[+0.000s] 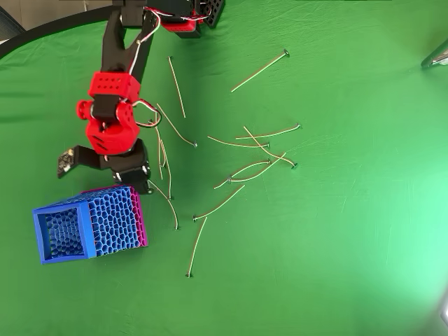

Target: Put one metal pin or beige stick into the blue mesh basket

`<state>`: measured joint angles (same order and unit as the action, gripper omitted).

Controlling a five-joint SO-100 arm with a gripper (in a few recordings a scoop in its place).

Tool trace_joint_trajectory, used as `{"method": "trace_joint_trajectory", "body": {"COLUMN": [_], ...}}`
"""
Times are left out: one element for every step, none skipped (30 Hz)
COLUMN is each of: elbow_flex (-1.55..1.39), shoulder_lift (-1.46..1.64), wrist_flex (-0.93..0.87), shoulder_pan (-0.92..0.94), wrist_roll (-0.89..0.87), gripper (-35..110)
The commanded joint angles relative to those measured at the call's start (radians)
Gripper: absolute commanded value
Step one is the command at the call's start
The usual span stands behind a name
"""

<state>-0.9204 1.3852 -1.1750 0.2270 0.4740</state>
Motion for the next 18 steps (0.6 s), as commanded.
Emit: {"method": "trace_joint_trajectory", "body": {"elbow_flex": [0.072, 0.084, 0.089, 0.089, 0.091, 0.091, 0.095, 0.104, 0.117, 0.127, 0.137, 0.146, 0.150, 0.152, 0.150, 0.149, 0.147, 0.147], "shoulder_lift": [0.087, 0.095, 0.104, 0.112, 0.117, 0.120, 0.121, 0.118, 0.114, 0.107, 0.100, 0.094, 0.087, 0.081, 0.072, 0.063, 0.051, 0.038], "wrist_flex": [0.018, 0.021, 0.035, 0.055, 0.078, 0.103, 0.124, 0.144, 0.167, 0.198, 0.233, 0.270, 0.311, 0.359, 0.413, 0.462, 0.511, 0.554], "shoulder_pan": [0.058, 0.074, 0.089, 0.104, 0.118, 0.133, 0.147, 0.160, 0.172, 0.184, 0.198, 0.209, 0.219, 0.230, 0.241, 0.249, 0.255, 0.259], "wrist_roll": [0.003, 0.008, 0.014, 0.023, 0.032, 0.041, 0.048, 0.058, 0.069, 0.077, 0.086, 0.095, 0.104, 0.114, 0.123, 0.130, 0.140, 0.152], "gripper": [1, 1, 1, 1, 1, 1, 1, 1, 1, 1, 1, 1, 1, 1, 1, 1, 1, 1]}}
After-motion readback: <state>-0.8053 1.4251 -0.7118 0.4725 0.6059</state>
